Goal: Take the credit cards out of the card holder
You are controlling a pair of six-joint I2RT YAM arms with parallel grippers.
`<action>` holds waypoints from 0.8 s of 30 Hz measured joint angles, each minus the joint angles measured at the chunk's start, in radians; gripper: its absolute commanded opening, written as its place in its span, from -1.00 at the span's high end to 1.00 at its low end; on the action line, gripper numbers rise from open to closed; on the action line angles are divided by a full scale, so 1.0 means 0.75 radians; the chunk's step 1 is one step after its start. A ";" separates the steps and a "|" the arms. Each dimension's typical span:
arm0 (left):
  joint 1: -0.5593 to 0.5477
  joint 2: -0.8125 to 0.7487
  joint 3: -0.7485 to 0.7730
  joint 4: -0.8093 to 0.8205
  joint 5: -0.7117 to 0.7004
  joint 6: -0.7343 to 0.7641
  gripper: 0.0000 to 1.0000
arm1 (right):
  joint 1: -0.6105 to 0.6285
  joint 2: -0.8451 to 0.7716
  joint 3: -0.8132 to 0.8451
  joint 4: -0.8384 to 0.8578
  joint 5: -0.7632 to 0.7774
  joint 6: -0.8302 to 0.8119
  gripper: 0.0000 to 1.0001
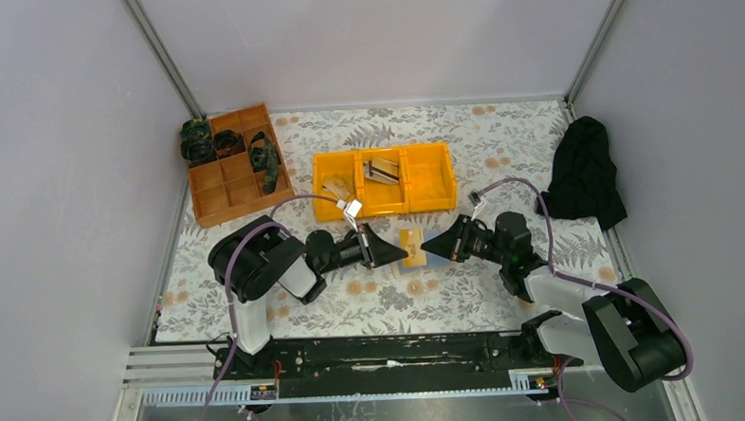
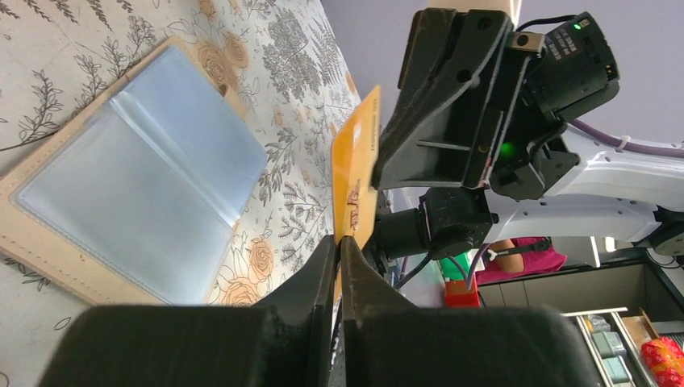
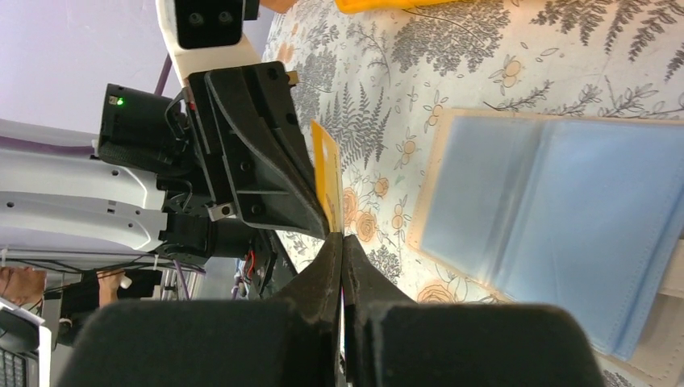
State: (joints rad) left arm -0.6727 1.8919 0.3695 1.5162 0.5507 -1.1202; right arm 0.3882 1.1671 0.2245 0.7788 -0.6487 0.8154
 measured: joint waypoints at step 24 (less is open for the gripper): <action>0.051 -0.633 0.304 -1.219 -0.510 0.436 1.00 | -0.011 -0.122 0.017 -0.279 0.227 -0.158 0.46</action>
State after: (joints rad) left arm -0.6342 1.4170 0.5976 0.6018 0.1680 -0.7933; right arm 0.3798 1.0760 0.2375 0.5694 -0.4782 0.6968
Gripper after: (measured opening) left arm 0.011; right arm 0.266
